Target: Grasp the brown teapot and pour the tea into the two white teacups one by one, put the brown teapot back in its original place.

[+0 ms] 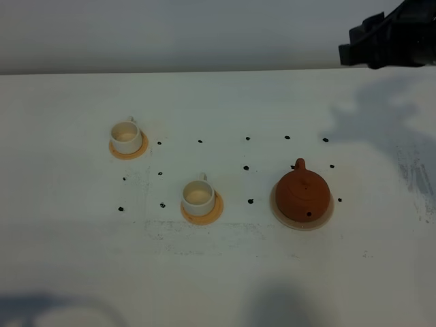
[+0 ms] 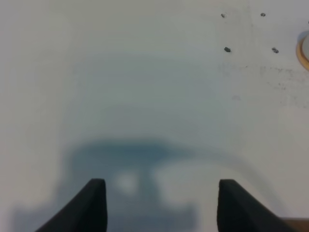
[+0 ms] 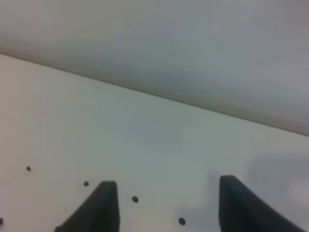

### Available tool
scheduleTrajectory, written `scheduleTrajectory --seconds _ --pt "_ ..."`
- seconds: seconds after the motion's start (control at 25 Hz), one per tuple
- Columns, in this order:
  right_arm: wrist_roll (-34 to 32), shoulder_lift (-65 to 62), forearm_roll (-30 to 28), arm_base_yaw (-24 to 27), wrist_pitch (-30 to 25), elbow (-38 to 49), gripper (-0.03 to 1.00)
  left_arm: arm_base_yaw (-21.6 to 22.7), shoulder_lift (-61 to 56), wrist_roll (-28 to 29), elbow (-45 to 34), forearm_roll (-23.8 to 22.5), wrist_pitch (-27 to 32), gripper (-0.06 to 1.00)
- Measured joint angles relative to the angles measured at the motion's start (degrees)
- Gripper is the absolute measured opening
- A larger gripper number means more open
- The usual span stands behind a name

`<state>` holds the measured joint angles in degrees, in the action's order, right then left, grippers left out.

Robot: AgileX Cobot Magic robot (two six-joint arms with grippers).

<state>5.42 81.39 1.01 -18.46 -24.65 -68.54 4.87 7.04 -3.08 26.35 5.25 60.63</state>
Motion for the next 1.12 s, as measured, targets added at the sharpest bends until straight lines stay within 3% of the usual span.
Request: scheduleTrajectory --seconds 0.24,0.68,1.12 --pt "0.0 0.76 -0.42 0.0 4.9 3.66 0.48 -0.34 -6.84 0.05 -0.21 0.18 0.34 0.48" --pt "0.0 9.84 -1.01 0.0 15.11 2.52 0.47 -0.53 -7.29 0.09 -0.21 1.56 0.57 0.48" --pt "-1.16 20.24 -0.49 0.0 -3.3 -16.14 0.44 -0.53 -7.29 0.09 -0.21 1.56 0.57 0.48"
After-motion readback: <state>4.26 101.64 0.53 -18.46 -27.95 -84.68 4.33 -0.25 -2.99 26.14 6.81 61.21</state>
